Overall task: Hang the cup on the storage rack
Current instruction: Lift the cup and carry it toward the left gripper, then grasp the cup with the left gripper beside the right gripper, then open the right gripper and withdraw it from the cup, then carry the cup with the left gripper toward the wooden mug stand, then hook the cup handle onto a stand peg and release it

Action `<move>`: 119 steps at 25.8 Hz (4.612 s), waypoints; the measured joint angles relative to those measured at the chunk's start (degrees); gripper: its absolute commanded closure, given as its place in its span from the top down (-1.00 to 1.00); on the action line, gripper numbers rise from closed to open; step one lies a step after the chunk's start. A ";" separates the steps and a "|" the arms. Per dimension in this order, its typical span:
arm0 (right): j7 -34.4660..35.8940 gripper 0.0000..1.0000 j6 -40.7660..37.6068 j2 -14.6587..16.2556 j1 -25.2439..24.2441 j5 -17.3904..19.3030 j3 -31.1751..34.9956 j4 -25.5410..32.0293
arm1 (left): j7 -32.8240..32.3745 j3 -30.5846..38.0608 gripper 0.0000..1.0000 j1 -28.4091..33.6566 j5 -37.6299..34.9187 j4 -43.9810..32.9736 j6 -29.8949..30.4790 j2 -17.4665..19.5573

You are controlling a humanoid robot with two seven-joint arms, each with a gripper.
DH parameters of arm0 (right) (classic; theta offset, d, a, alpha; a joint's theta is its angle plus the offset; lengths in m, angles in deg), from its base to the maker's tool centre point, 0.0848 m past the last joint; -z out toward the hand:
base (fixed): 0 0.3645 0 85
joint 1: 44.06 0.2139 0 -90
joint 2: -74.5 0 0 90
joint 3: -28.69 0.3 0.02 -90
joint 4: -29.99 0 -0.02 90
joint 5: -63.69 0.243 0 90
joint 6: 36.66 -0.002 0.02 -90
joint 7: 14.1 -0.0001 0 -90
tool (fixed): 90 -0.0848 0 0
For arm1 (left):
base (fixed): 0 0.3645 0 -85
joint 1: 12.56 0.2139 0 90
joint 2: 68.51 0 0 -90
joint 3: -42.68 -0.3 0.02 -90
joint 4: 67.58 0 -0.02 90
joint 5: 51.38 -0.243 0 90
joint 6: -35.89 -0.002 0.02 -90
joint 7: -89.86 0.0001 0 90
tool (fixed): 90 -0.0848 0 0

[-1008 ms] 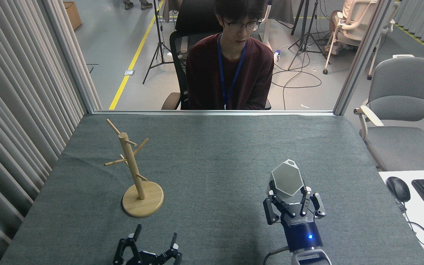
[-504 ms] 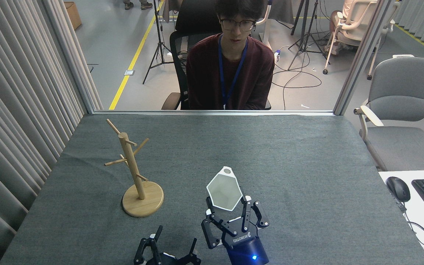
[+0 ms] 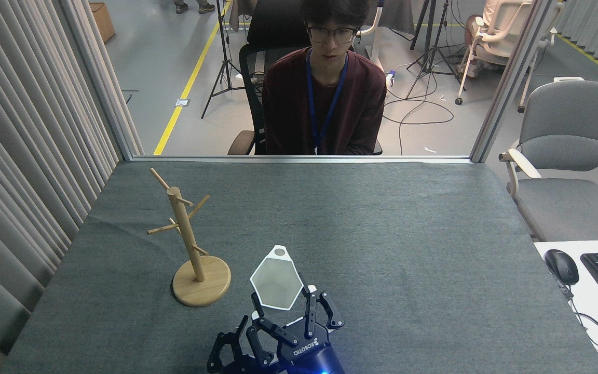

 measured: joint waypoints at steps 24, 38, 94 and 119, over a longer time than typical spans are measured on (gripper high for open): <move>-0.21 0.34 0.51 0.47 -3.81 -0.94 -1.93 0.14 | 0.42 0.23 1.00 -1.15 0.69 0.83 -1.02 -0.26; 0.21 0.35 0.31 0.70 -5.46 -1.01 -2.16 0.02 | 0.69 0.74 0.19 -1.50 0.70 0.56 -1.09 -0.31; -2.37 0.96 8.05 12.69 -2.43 16.79 21.55 -4.25 | 1.54 29.51 -0.42 -15.88 -11.70 9.53 -9.93 3.80; -2.26 0.96 8.02 12.20 -2.14 16.99 21.70 -4.25 | 2.38 28.04 1.00 -19.48 -16.19 17.46 -10.29 -0.11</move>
